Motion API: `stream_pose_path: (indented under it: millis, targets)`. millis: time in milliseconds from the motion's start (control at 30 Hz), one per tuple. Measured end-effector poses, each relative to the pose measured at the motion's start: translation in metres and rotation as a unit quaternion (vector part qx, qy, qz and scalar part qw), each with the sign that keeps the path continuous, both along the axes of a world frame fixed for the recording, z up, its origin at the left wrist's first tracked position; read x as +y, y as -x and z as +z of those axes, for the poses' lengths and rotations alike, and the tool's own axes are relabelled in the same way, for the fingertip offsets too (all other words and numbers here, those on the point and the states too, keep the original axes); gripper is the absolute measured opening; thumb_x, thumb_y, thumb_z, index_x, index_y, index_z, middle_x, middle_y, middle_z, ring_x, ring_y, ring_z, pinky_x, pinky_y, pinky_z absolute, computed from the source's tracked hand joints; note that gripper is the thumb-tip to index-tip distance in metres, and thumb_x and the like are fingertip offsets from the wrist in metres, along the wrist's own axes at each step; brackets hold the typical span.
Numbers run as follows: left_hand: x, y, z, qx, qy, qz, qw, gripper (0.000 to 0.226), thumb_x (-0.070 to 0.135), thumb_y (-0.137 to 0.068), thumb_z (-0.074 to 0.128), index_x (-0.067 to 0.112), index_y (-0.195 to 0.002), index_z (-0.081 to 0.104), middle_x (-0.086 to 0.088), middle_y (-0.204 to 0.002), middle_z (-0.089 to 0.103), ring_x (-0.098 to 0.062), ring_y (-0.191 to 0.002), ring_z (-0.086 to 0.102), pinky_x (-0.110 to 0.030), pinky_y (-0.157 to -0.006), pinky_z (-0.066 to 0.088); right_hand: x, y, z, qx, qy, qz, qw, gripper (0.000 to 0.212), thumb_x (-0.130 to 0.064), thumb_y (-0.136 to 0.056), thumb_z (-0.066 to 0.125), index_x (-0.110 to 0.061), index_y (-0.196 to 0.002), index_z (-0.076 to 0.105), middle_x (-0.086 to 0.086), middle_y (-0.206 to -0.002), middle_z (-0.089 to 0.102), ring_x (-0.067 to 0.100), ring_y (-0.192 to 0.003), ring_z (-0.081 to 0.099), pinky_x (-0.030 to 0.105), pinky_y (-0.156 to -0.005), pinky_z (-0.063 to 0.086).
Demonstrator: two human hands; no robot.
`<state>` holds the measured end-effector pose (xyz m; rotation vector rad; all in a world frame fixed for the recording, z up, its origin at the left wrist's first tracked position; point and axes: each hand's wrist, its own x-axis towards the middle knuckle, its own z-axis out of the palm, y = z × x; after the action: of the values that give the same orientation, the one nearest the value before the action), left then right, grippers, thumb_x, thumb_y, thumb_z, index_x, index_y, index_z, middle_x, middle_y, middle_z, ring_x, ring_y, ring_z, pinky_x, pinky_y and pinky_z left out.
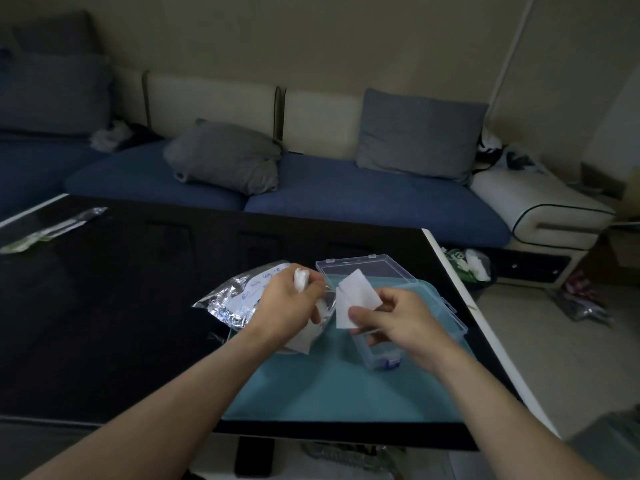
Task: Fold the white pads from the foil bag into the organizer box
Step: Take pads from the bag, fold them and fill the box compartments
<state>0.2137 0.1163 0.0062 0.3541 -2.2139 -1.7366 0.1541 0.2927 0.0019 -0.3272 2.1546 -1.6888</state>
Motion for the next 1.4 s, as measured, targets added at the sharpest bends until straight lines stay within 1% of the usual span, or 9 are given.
stream_pose_path:
  millis: [167, 267, 433, 600, 800, 933, 1067, 1233, 1400]
  targets:
    - [0.002, -0.001, 0.002, -0.045, -0.108, -0.099, 0.988, 0.027, 0.036, -0.094, 0.064, 0.009, -0.094, 0.066, -0.013, -0.076, 0.070, -0.021, -0.050, 0.056, -0.025, -0.042, 0.035, 0.005, 0.002, 0.007, -0.096, 0.092, 0.002, 0.991, 0.027, -0.010, -0.084, 0.076, -0.009, -0.111, 0.070, 0.009, -0.094, 0.078, 0.021, -0.079, 0.075, 0.023, -0.054, 0.053]
    - [0.008, -0.001, 0.001, -0.046, -0.101, -0.139, 0.984, 0.021, 0.031, -0.092, 0.066, 0.011, -0.086, 0.068, -0.015, -0.062, 0.062, -0.017, -0.042, 0.046, -0.023, -0.042, 0.033, 0.004, -0.001, 0.009, -0.106, 0.089, 0.039, 0.990, 0.026, -0.009, -0.079, 0.080, -0.010, -0.104, 0.074, 0.009, -0.092, 0.077, 0.019, -0.074, 0.074, 0.023, -0.055, 0.054]
    - [0.009, 0.005, -0.006, -0.038, -0.081, -0.032, 0.995, 0.021, 0.019, -0.085, 0.075, 0.004, -0.098, 0.068, 0.000, -0.061, 0.061, -0.007, -0.042, 0.049, -0.021, -0.044, 0.037, 0.002, -0.001, 0.006, 0.008, 0.018, 0.023, 1.000, 0.029, -0.015, -0.070, 0.088, -0.010, -0.096, 0.076, 0.007, -0.088, 0.078, 0.019, -0.076, 0.074, 0.029, -0.064, 0.058]
    - [0.009, 0.006, -0.006, -0.023, 0.027, -0.012, 0.999, 0.012, 0.025, -0.085, 0.076, 0.016, -0.090, 0.071, 0.008, -0.063, 0.066, 0.003, -0.042, 0.051, -0.013, -0.045, 0.039, 0.002, 0.001, 0.008, 0.101, 0.033, -0.030, 0.994, 0.005, -0.022, -0.085, 0.079, -0.017, -0.085, 0.077, -0.003, -0.072, 0.074, 0.010, -0.063, 0.067, 0.024, -0.057, 0.053]
    - [0.012, 0.005, -0.002, -0.048, -0.101, 0.023, 0.993, 0.019, 0.015, -0.086, 0.075, 0.000, -0.095, 0.068, -0.006, -0.060, 0.068, -0.011, -0.039, 0.055, -0.020, -0.044, 0.048, -0.001, -0.002, 0.010, 0.011, 0.141, -0.074, 0.987, 0.015, -0.021, -0.082, 0.081, -0.008, -0.089, 0.075, 0.002, -0.073, 0.073, 0.012, -0.062, 0.064, 0.025, -0.058, 0.052]
    - [0.014, 0.006, 0.001, -0.072, -0.154, 0.014, 0.985, 0.018, 0.006, -0.084, 0.074, -0.005, -0.096, 0.068, -0.010, -0.064, 0.068, -0.010, -0.040, 0.053, -0.022, -0.044, 0.046, -0.010, -0.008, 0.004, 0.099, 0.017, -0.052, 0.994, 0.017, -0.026, -0.080, 0.083, -0.012, -0.084, 0.074, 0.002, -0.073, 0.074, 0.009, -0.062, 0.065, 0.023, -0.057, 0.052]
    - [0.016, 0.005, 0.005, -0.070, -0.173, 0.000, 0.982, 0.026, 0.018, -0.087, 0.074, -0.003, -0.099, 0.070, -0.009, -0.063, 0.067, -0.008, -0.041, 0.052, -0.020, -0.042, 0.039, -0.015, -0.004, 0.001, 0.171, -0.020, -0.078, 0.982, 0.021, -0.030, -0.078, 0.085, -0.017, -0.087, 0.070, -0.003, -0.079, 0.072, 0.004, -0.072, 0.066, 0.023, -0.069, 0.058]
    - [0.013, 0.006, 0.010, -0.073, -0.254, -0.043, 0.963, 0.034, 0.034, -0.095, 0.061, 0.001, -0.100, 0.065, -0.013, -0.072, 0.067, -0.014, -0.049, 0.060, -0.021, -0.041, 0.038, -0.012, -0.003, 0.008, 0.134, -0.009, -0.062, 0.989, 0.015, -0.025, -0.083, 0.081, -0.020, -0.093, 0.071, -0.002, -0.081, 0.075, 0.004, -0.067, 0.068, 0.020, -0.059, 0.050]
    - [0.010, 0.003, 0.015, -0.097, -0.292, -0.190, 0.932, 0.052, 0.055, -0.097, 0.043, 0.008, -0.104, 0.063, -0.011, -0.082, 0.064, -0.017, -0.059, 0.059, -0.028, -0.057, 0.037, -0.014, -0.010, 0.019, -0.062, 0.149, -0.089, 0.983, 0.016, -0.020, -0.080, 0.082, -0.011, -0.093, 0.077, 0.004, -0.074, 0.072, 0.008, -0.054, 0.060, 0.020, -0.053, 0.047]
